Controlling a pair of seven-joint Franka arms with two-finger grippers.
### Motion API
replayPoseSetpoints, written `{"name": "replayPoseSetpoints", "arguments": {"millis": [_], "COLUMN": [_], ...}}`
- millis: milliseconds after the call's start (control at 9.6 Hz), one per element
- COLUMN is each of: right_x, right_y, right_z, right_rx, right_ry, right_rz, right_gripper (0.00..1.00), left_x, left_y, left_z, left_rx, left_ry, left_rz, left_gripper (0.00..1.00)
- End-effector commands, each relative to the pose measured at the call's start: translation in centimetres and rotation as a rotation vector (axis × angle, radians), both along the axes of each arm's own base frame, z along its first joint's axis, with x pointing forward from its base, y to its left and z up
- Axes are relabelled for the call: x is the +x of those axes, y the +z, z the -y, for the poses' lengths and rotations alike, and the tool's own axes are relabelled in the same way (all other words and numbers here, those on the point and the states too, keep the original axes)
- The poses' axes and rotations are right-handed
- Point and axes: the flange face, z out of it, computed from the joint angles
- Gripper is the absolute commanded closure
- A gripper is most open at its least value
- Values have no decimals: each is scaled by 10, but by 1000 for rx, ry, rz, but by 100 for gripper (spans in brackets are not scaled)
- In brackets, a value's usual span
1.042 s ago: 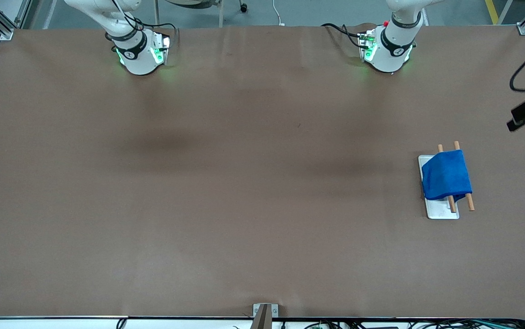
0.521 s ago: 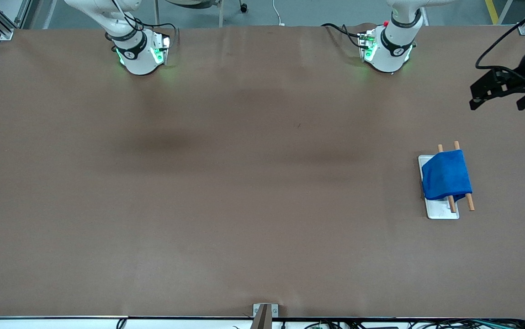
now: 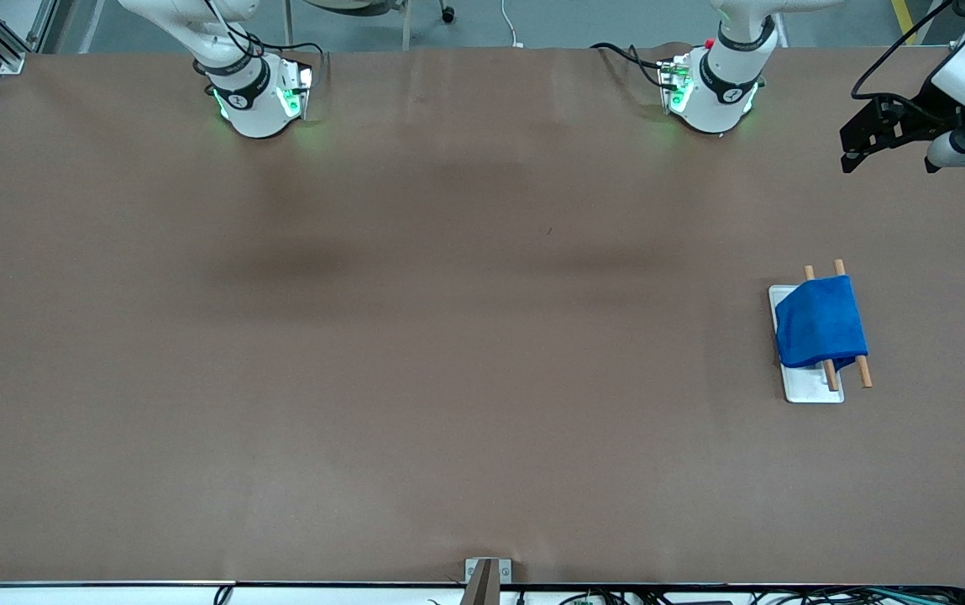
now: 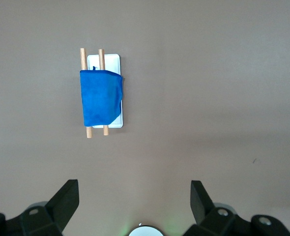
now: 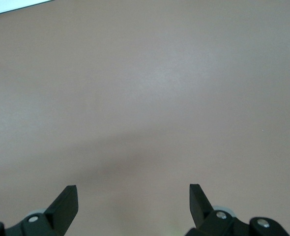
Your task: Right arm passes towel to left arm to hang
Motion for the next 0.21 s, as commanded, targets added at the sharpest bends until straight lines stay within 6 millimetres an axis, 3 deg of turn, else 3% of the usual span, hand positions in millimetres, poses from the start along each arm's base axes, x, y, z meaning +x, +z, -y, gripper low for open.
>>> {"name": "replayPoseSetpoints", "arguments": {"millis": [0,104], "right_x": [-2,-1], "right_y": [1,1], "right_z": [19,16], "right_rx": [2,2], "right_ry": [-27,-21], "right_rz": [-2,-2], "right_gripper": [0,0], "left_x": [6,11], "left_y": [-14,-15], "left_z": [-3,-2], "left_rx": [-19,-22], "left_ry": [-1,-1], "left_rz": [-14,-15], "left_gripper": [0,0]}}
